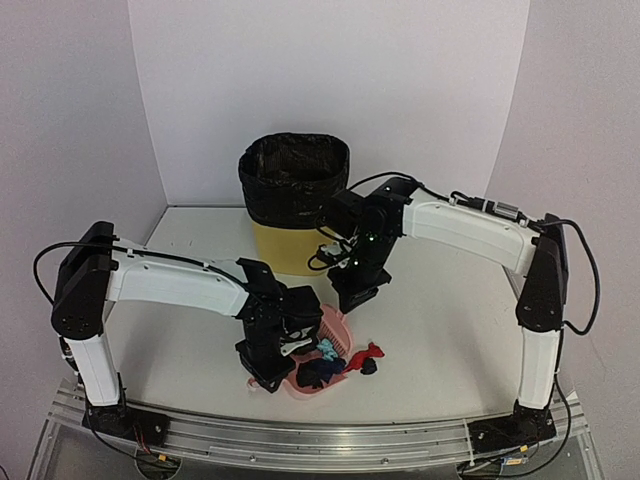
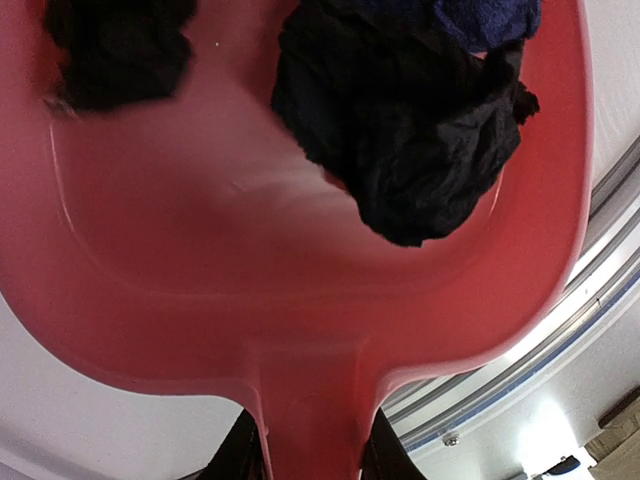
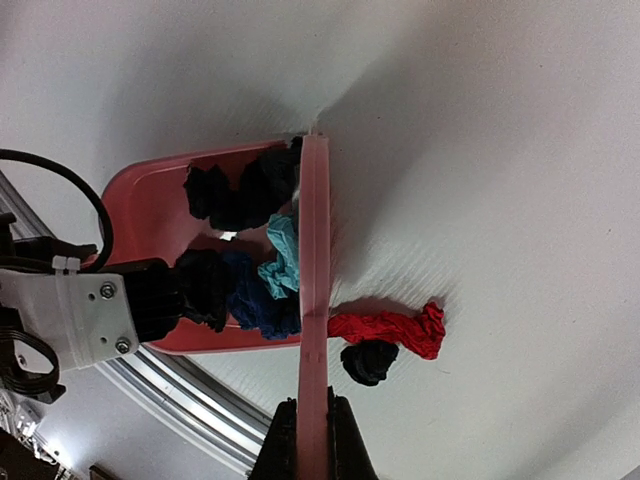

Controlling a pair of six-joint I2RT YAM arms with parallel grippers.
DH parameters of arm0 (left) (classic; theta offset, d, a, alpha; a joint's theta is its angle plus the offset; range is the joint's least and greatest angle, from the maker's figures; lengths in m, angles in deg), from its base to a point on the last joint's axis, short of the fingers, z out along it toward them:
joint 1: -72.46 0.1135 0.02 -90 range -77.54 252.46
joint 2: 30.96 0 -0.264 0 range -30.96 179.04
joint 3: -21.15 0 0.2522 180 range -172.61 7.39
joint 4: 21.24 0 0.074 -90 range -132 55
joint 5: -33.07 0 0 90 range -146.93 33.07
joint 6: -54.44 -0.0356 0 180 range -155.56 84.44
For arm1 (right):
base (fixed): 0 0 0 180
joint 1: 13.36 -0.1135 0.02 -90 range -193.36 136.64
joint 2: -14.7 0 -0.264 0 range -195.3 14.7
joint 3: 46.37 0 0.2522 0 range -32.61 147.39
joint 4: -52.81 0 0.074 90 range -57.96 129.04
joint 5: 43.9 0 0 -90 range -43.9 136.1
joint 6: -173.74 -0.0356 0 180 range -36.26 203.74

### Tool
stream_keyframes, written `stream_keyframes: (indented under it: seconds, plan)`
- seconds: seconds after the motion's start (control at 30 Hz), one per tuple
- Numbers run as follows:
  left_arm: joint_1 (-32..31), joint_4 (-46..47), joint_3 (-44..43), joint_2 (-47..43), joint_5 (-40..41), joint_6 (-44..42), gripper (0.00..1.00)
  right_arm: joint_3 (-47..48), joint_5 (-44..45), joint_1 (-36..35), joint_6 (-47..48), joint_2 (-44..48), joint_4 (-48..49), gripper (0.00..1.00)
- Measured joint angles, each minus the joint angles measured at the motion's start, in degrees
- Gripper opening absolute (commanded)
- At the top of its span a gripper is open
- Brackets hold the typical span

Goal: Sweep away the paper scraps from the table

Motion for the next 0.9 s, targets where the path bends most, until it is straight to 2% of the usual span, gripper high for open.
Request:
stream_keyframes:
  seconds: [0.37,0.7,0.9]
  plan:
    - [0.04,3.65,3.29,-0.10,-0.51,0.17,0.00,-0.33,-1.15,-0.93,-2.77,0.46,0.27,0.00]
    - [0.04,6.78,5.68,-1.67,-0.53,0.15,0.00,-0.75,9.24,-0.73,-2.72,4.57,0.33,0.00]
    - [0.10,7.36,6.30,-1.97,-0.52,-0.56,0.00,-6.70,13.49,1.62,-4.01,12.03,0.35,0.00]
